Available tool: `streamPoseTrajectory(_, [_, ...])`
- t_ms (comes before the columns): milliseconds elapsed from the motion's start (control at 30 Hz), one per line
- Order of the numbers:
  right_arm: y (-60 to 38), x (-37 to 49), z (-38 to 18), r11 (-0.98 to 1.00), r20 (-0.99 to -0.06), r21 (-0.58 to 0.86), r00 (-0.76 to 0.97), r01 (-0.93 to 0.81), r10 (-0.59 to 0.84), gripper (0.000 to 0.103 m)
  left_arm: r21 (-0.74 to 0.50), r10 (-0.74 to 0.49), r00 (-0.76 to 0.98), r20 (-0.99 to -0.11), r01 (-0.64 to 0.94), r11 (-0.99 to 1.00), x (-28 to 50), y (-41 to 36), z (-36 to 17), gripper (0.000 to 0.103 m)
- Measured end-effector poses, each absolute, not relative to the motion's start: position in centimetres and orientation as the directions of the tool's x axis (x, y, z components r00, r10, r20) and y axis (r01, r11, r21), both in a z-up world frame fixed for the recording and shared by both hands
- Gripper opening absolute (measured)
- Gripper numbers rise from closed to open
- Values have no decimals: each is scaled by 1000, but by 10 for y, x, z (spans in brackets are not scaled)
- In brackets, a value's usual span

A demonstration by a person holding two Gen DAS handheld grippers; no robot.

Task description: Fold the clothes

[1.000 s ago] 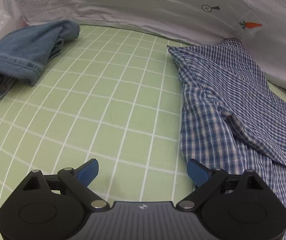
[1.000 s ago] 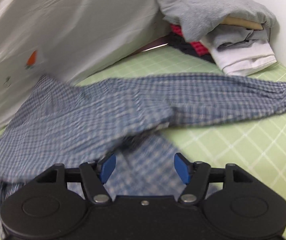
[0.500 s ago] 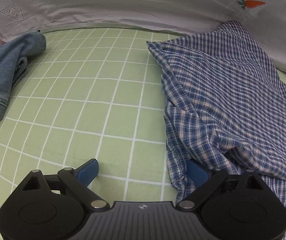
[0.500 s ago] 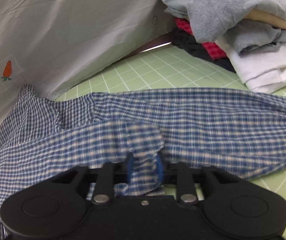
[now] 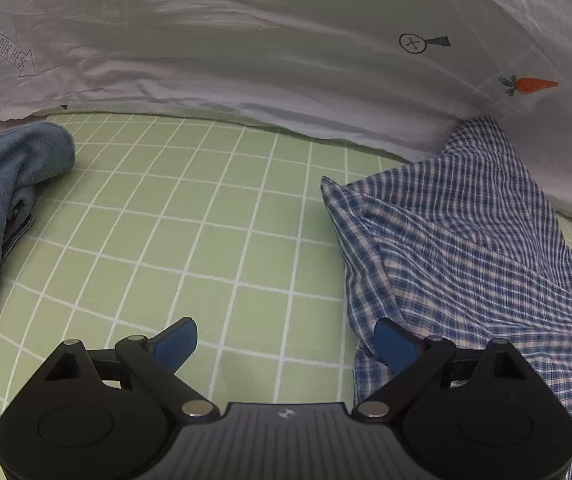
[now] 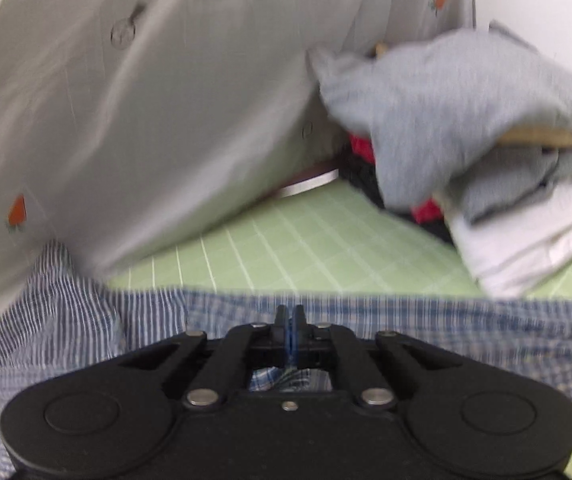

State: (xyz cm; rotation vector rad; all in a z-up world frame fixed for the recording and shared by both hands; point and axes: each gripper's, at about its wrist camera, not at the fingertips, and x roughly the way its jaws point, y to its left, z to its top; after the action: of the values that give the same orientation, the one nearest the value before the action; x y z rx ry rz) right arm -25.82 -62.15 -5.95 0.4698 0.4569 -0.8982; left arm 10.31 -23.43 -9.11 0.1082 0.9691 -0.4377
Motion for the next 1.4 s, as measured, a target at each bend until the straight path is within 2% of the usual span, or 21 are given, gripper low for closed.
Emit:
streamPoseTrajectory(100, [-630, -262, -30, 502, -464, 152, 509, 852, -725, 1, -123, -328, 486, -810, 406, 906, 107, -238, -91, 95])
streamPoseTrajectory(167, [-639, -265, -23, 453, -435, 101, 449, 886, -781, 1, -136, -336, 482, -809, 403, 905, 109, -240, -94, 95])
streamPoseTrajectory(200, [-645, -266, -26, 415, -437, 74, 404, 907, -804, 2, -142, -341, 479, -809, 403, 904, 109, -241, -95, 95])
streamPoseTrajectory(233, [-653, -268, -34, 374, -468, 62, 357, 926, -808, 7, -149, -344, 473, -811, 402, 903, 110, -242, -96, 95])
streamPoseTrajectory(300, [-669, -274, -53, 321, -562, 80, 309, 944, -768, 9, -164, -355, 464, -812, 403, 901, 109, -245, -97, 95])
streamPoseTrajectory(367, [-672, -283, -69, 304, -612, 150, 330, 941, -719, 33, -193, -378, 456, -805, 401, 895, 110, -245, -96, 95])
streamPoseTrajectory(400, [-671, -289, -76, 301, -626, 196, 355, 933, -694, 51, -208, -390, 452, -802, 400, 892, 110, -245, -96, 95])
streamPoseTrajectory(433, [-669, -292, -83, 298, -642, 230, 375, 926, -669, 56, -224, -402, 447, -799, 399, 889, 111, -246, -96, 95])
streamPoseTrajectory(600, [-668, -296, -118, 254, -729, 256, 359, 933, -583, 62, -310, -467, 412, -783, 392, 866, 127, -256, -99, 95])
streamPoseTrajectory(767, [-670, -299, -132, 230, -730, 317, 392, 920, -560, 69, -364, -510, 378, -773, 395, 844, 150, -271, -106, 94])
streamPoseTrajectory(833, [-675, -294, -134, 232, -734, 292, 373, 928, -567, 72, -381, -515, 376, -770, 378, 844, 160, -276, -111, 90])
streamPoseTrajectory(867, [-678, -291, -135, 239, -735, 280, 368, 930, -569, 73, -390, -518, 375, -769, 366, 845, 165, -279, -114, 84])
streamPoseTrajectory(900, [-681, -288, -135, 246, -736, 274, 367, 930, -569, 73, -400, -520, 371, -770, 355, 845, 170, -281, -116, 72])
streamPoseTrajectory(933, [-685, -285, -136, 255, -736, 273, 372, 927, -565, 73, -406, -522, 363, -772, 350, 844, 175, -284, -119, 66])
streamPoseTrajectory(1033, [-693, -276, -137, 305, -735, 251, 386, 919, -558, 73, -406, -533, 352, -770, 373, 834, 181, -292, -123, 43])
streamPoseTrajectory(1067, [-695, -273, -136, 325, -735, 239, 389, 915, -555, 72, -407, -539, 350, -766, 385, 828, 182, -295, -124, 17])
streamPoseTrajectory(1100, [-697, -271, -136, 344, -735, 227, 392, 911, -553, 69, -411, -549, 349, -760, 397, 821, 182, -298, -124, 4])
streamPoseTrajectory(1133, [-699, -268, -135, 364, -736, 215, 395, 906, -550, 56, -402, -549, 360, -754, 408, 820, 183, -300, -123, 4])
streamPoseTrajectory(1167, [-702, -266, -135, 383, -736, 202, 398, 901, -547, 47, -394, -550, 372, -748, 418, 819, 184, -303, -122, 3])
streamPoseTrajectory(1233, [-706, -260, -134, 421, -737, 177, 403, 890, -542, 5, -375, -546, 395, -739, 433, 820, 188, -309, -120, 3])
streamPoseTrajectory(1400, [-712, -248, -128, 498, -732, 128, 421, 857, -536, 2, -333, -516, 402, -756, 443, 832, 203, -324, -118, 4])
